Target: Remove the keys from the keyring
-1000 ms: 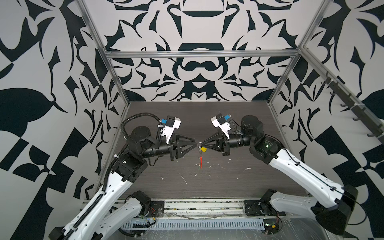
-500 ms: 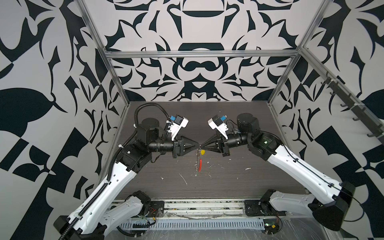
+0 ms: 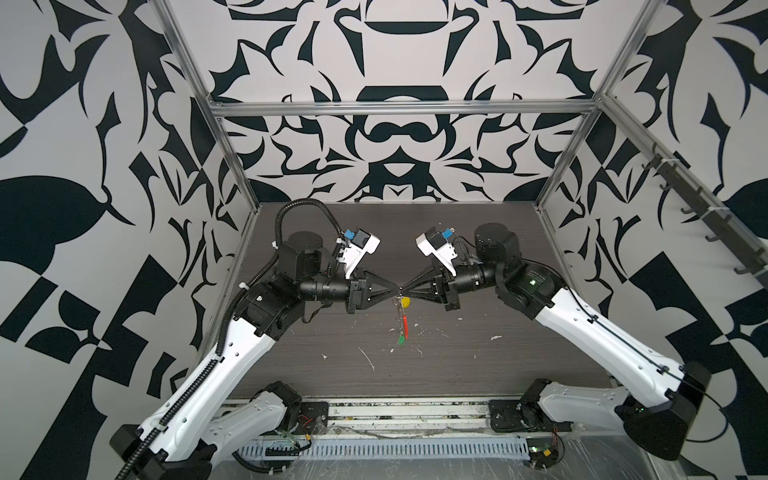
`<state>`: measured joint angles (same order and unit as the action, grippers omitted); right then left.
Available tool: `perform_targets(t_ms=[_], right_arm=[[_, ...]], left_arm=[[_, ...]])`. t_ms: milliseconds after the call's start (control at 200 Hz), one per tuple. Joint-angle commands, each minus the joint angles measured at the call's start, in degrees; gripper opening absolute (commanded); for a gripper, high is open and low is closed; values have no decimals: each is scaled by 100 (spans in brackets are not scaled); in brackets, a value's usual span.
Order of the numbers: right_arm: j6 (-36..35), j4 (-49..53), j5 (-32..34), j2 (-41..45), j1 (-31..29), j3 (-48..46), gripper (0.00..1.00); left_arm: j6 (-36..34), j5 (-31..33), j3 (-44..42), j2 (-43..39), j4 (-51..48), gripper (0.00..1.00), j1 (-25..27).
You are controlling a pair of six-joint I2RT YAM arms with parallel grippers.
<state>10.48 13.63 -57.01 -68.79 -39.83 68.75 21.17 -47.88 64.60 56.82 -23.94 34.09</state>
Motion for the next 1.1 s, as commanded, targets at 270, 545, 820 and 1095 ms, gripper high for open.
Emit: perform_targets(t_ms=[270, 545, 820, 1095], right_arm=[[-123, -23, -82, -16, -7, 345, 0], [-269, 181, 8, -38, -57, 401, 0], [-305, 139, 195, 21, -98, 402, 0], [-87, -572, 1312, 649, -119, -191, 38]], left_arm=[[-104, -184, 234, 134, -141, 15, -7], [-122, -189, 288, 176, -171, 12, -7], [-91, -188, 277, 154, -123, 0, -7], [64, 270, -90, -257, 455, 0, -7]])
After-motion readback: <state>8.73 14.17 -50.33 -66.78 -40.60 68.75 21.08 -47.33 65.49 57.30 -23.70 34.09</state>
